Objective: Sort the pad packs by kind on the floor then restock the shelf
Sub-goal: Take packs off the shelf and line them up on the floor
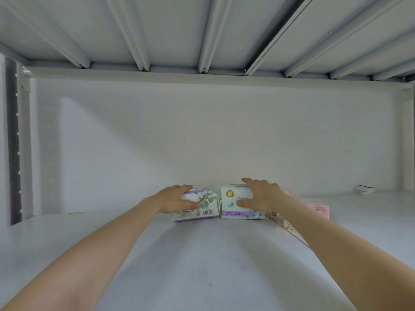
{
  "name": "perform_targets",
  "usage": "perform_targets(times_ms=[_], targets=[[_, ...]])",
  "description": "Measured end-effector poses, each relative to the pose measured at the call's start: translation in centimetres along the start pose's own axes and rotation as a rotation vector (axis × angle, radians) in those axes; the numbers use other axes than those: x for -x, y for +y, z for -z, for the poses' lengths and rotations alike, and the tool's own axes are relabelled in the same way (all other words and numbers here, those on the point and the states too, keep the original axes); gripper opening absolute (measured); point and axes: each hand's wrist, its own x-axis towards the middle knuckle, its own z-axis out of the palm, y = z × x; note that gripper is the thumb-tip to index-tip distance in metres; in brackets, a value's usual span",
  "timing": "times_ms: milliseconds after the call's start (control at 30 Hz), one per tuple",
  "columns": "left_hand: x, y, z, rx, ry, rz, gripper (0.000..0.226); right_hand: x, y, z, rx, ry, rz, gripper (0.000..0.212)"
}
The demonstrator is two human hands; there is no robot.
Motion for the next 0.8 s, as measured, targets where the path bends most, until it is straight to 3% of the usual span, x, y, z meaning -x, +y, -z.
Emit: perform_targets(times_ms=[167, 533, 600, 733, 800], targets=[[0.8, 0.3, 0.3, 0.108, -0.008, 0.002, 0.072, 0.2, -0.3, 0.5, 0.014, 0.010, -0.002, 0.086], [7.5, 0.7, 2.0, 0.322, -0.061, -0.056, 0.046, 3.5, -1.7, 2.7, -0.088, -0.008, 0.053, 0.062], [9.1, 0.8, 2.3, 0.337, -0.035, -0.054, 0.048, 4.4, -2.1, 3.0, -0.089, 0.011, 0.060, 0.062], [12.2, 0.9, 2.8, 0.317, 0.038, 0.008, 0.076, 6.7, -2.6, 3.9, -0.174, 0.033, 0.073, 0.065], [13.5, 1.0, 3.1, 0.311, 0.083, 0.020, 0.072, 8.2, -2.4, 4.3, -0.293, 0.006, 0.066, 0.064]])
